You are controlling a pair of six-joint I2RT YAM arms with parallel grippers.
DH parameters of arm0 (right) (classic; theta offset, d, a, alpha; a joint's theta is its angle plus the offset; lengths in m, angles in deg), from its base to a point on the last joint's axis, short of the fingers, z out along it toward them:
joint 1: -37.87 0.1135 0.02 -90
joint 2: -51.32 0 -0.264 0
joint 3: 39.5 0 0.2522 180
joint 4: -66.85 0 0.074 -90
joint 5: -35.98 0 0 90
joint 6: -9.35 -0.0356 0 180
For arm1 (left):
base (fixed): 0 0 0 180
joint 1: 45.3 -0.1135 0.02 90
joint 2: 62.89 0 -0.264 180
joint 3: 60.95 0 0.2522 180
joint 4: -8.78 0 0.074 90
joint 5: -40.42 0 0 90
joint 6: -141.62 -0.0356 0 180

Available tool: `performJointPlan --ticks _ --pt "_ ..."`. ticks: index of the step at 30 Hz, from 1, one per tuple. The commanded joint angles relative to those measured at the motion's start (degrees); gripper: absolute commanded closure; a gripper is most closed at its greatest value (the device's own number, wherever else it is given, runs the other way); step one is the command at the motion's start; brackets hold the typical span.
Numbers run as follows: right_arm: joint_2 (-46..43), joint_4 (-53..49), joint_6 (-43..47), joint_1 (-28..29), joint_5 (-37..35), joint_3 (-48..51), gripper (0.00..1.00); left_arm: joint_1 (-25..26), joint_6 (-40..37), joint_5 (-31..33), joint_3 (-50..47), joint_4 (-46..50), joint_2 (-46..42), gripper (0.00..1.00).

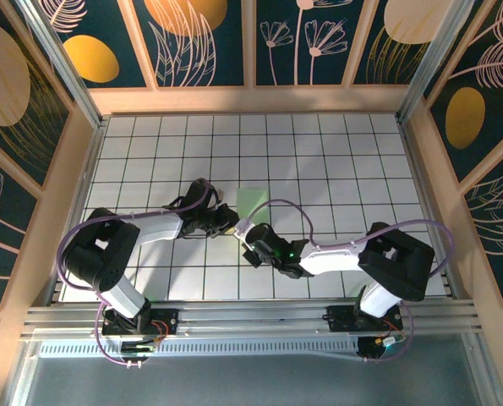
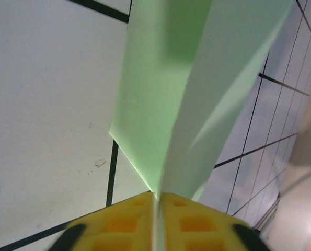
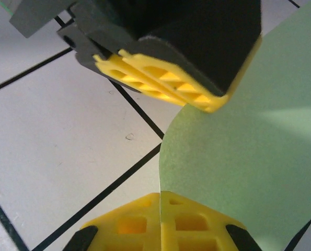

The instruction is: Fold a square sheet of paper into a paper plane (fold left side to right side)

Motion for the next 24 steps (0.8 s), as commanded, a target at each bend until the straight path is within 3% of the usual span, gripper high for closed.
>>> performJointPlan --ticks 1,4,9,15,24 --pt "-3.11 -1.22 -3.36 -2.05 7.42 1.52 1.0 -0.5 -1.46 2.26 2.18 4.67 -1.94 0.72" --pt "-3.96 -1.63 -5.14 -4.6 13.15 2.08 1.0 -2.7 -5.02 3.66 4.1 9.19 -3.5 0.64" --pt "-3.54 -1.16 -8.01 -7.66 22.2 2.78 1.0 -5.76 -9.9 3.77 7.33 11.5 -6.23 0.62" --pt "-1.78 0.76 -12.15 -11.26 30.45 2.96 1.0 -5.35 -13.86 -3.44 13.64 10.11 1.65 0.77" --pt "0.62 2.05 -15.27 -14.05 36.92 2.79 1.0 -0.76 -20.84 -7.22 24.73 15.31 16.53 0.88"
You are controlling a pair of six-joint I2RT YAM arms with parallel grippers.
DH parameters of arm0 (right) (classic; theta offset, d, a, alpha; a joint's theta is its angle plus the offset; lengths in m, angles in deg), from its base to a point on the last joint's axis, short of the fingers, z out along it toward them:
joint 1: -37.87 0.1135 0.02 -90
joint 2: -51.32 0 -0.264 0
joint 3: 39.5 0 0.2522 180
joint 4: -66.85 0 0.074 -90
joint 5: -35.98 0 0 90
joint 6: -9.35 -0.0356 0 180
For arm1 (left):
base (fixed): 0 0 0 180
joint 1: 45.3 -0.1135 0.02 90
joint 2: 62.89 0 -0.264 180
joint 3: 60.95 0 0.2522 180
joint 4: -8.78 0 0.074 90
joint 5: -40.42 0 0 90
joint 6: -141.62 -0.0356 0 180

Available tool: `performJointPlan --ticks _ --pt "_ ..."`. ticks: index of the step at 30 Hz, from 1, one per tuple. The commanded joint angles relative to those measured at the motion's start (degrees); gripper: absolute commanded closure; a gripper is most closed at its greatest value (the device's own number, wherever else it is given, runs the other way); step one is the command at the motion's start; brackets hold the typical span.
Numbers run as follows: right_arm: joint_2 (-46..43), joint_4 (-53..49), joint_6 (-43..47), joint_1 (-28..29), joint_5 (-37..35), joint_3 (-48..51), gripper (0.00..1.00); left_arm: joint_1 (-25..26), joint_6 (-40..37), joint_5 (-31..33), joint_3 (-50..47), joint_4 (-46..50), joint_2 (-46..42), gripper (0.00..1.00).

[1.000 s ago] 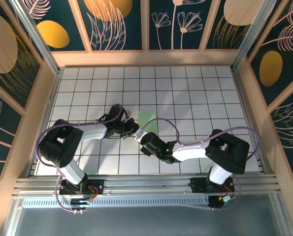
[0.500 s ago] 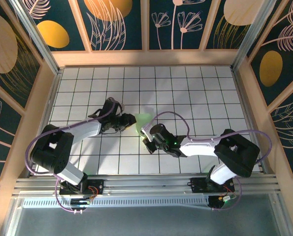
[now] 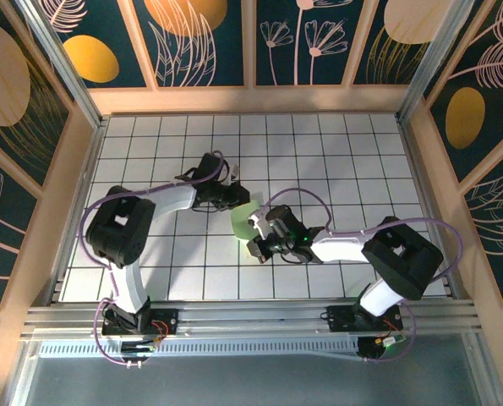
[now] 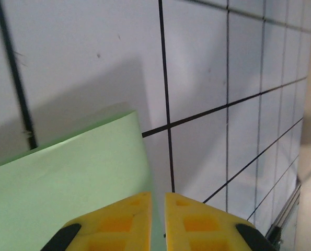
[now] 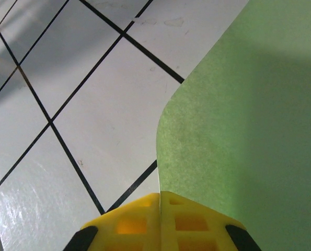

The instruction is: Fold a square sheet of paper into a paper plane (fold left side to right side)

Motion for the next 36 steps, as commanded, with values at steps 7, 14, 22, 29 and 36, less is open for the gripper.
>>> performJointPlan --ticks 7,14,22,29,36 --pt "1.14 1.5 -2.93 -2.33 5.5 0.62 1.0 1.77 -5.64 -1.6 1.65 5.19 5.1 0.92" --pt "2.26 0.7 -4.26 -4.22 7.96 -0.29 1.0 1.86 -7.24 1.88 1.62 7.04 7.16 0.95" --pt "3.01 -2.49 -4.9 -6.17 7.77 -2.27 1.0 1.86 -7.8 3.4 1.36 7.26 7.93 0.98" --pt "3.85 -5.34 -4.22 -8.12 6.69 -4.58 1.0 1.94 -7.97 4.05 1.18 7.35 8.08 0.99" --pt "5.46 -7.61 -3.32 -8.93 5.74 -6.38 1.0 2.04 -7.9 4.19 1.18 7.26 7.96 0.99"
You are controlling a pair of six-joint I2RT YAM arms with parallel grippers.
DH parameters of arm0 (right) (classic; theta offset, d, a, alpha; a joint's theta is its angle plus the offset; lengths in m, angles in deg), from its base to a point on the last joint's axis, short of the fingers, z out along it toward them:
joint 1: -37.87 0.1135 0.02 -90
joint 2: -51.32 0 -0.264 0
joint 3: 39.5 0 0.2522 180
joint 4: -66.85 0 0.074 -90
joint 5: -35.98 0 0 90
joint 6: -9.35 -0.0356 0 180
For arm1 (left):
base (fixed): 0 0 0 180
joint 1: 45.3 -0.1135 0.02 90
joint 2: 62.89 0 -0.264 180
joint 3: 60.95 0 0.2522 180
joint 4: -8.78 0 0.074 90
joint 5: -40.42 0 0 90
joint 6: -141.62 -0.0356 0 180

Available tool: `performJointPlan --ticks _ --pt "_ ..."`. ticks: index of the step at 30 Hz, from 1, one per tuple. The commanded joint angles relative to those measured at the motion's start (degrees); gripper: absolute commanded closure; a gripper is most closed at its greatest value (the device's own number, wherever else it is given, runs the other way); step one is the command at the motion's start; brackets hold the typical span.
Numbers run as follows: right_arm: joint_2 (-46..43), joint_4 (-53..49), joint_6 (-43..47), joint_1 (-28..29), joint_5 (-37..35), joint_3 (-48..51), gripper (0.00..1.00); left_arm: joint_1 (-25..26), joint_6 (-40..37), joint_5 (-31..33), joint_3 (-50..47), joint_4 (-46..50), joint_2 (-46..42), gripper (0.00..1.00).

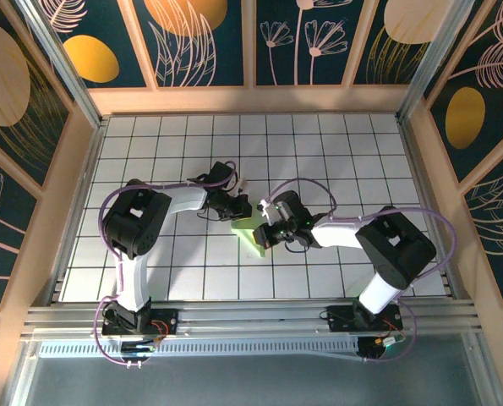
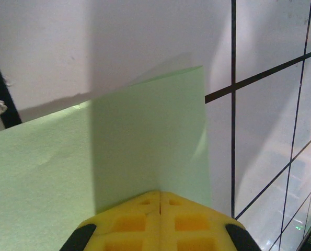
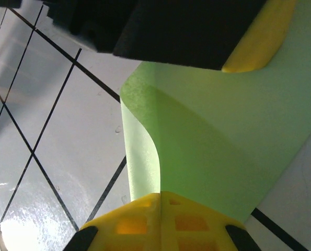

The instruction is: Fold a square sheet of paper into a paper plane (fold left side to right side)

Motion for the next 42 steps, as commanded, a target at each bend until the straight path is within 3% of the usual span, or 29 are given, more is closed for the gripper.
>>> performJointPlan --ticks 1,42 --pt "1.14 -2.48 0.88 -0.56 -1.16 -1.79 1.0 0.28 -1.17 3.2 -0.11 2.91 2.02 0.99" --pt "3.99 -4.46 0.92 -1.04 -4.6 -4.2 1.0 0.56 -1.15 3.35 -0.11 2.83 2.19 0.99"
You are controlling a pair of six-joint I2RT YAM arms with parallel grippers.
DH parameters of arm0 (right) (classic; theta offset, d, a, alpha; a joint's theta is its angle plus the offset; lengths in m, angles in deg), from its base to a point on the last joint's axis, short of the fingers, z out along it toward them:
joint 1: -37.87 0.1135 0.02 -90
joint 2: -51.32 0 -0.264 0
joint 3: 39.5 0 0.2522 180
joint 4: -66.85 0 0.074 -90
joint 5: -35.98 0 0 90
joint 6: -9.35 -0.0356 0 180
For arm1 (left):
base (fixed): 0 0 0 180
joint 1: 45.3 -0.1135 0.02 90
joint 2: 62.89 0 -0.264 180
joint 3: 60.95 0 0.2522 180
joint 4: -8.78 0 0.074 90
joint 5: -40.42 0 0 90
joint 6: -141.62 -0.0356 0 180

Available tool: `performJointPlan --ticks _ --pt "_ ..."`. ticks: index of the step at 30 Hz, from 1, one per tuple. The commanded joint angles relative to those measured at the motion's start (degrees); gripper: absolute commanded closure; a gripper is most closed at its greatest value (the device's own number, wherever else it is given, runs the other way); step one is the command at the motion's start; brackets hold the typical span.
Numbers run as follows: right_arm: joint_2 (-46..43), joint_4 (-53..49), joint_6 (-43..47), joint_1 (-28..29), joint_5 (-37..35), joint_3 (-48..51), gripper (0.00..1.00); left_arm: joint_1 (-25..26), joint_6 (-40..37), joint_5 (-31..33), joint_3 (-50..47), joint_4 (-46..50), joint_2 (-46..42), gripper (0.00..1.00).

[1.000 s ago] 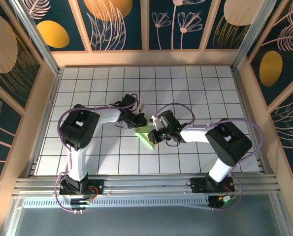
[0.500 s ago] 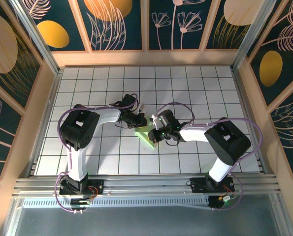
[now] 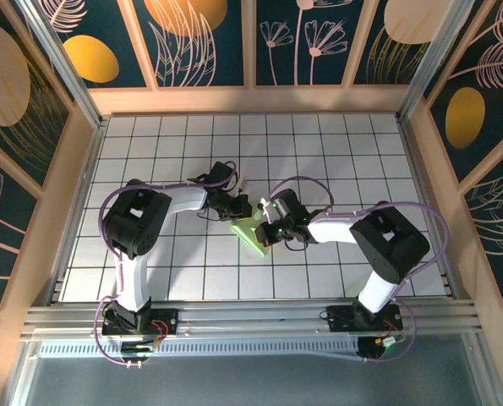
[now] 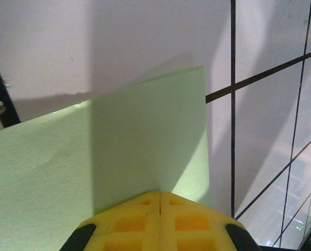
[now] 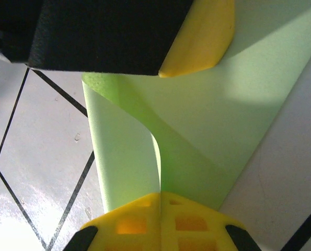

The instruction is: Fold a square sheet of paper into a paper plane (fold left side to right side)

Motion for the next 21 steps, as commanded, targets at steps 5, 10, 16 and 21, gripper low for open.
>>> performJointPlan --ticks 5,10,16,21 --pt "1.35 -0.72 0.94 -0.43 -1.21 -1.88 1.0 0.37 -1.15 3.21 -0.14 2.81 2.25 0.99" --pt "1.47 -0.92 1.09 -0.43 -1.08 -2.06 1.0 0.39 -1.05 3.23 -0.15 2.72 2.24 0.99" --pt "1.49 -1.28 1.03 -0.43 -1.07 -1.29 1.0 0.38 -1.15 3.15 -0.24 2.72 2.2 0.99" --pt "1.86 -1.36 0.9 -0.5 -1.78 -1.24 1.0 0.4 -0.99 3.19 -0.32 2.55 2.22 0.98"
